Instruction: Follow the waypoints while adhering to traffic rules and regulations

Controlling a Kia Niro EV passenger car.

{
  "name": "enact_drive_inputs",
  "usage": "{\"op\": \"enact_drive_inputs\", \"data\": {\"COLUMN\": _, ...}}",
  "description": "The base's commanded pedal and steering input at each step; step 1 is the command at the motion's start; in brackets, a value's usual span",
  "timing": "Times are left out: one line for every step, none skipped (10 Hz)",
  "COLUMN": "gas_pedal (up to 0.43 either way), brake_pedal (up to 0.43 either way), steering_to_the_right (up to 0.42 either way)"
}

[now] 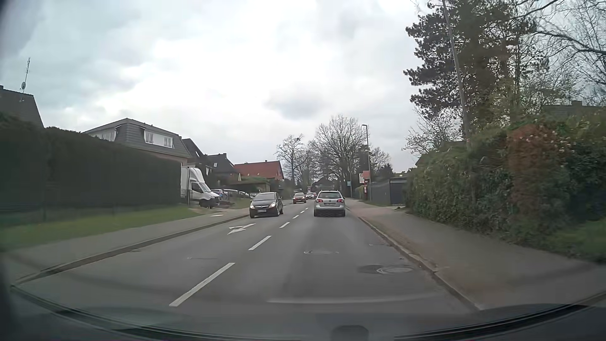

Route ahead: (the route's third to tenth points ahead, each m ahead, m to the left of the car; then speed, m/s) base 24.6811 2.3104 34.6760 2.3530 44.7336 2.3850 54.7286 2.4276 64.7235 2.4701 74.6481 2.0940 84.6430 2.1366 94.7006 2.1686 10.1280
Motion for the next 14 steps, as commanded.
{"op": "enact_drive_inputs", "data": {"gas_pedal": 0.22, "brake_pedal": 0.0, "steering_to_the_right": 0.005}}
{"op": "enact_drive_inputs", "data": {"gas_pedal": 0.22, "brake_pedal": 0.0, "steering_to_the_right": 0.005}}
{"op": "enact_drive_inputs", "data": {"gas_pedal": 0.22, "brake_pedal": 0.0, "steering_to_the_right": 0.005}}
{"op": "enact_drive_inputs", "data": {"gas_pedal": 0.209, "brake_pedal": 0.0, "steering_to_the_right": 0.005}}
{"op": "enact_drive_inputs", "data": {"gas_pedal": 0.209, "brake_pedal": 0.0, "steering_to_the_right": 0.005}}
{"op": "enact_drive_inputs", "data": {"gas_pedal": 0.197, "brake_pedal": 0.0, "steering_to_the_right": 0.005}}
{"op": "enact_drive_inputs", "data": {"gas_pedal": 0.197, "brake_pedal": 0.0, "steering_to_the_right": 0.005}}
{"op": "enact_drive_inputs", "data": {"gas_pedal": 0.197, "brake_pedal": 0.0, "steering_to_the_right": 0.005}}
{"op": "enact_drive_inputs", "data": {"gas_pedal": 0.197, "brake_pedal": 0.0, "steering_to_the_right": 0.005}}
{"op": "enact_drive_inputs", "data": {"gas_pedal": 0.197, "brake_pedal": 0.0, "steering_to_the_right": 0.005}}
{"op": "enact_drive_inputs", "data": {"gas_pedal": 0.197, "brake_pedal": 0.0, "steering_to_the_right": 0.005}}
{"op": "enact_drive_inputs", "data": {"gas_pedal": 0.209, "brake_pedal": 0.0, "steering_to_the_right": 0.005}}
{"op": "enact_drive_inputs", "data": {"gas_pedal": 0.209, "brake_pedal": 0.0, "steering_to_the_right": 0.002}}
{"op": "enact_drive_inputs", "data": {"gas_pedal": 0.209, "brake_pedal": 0.0, "steering_to_the_right": -0.001}}
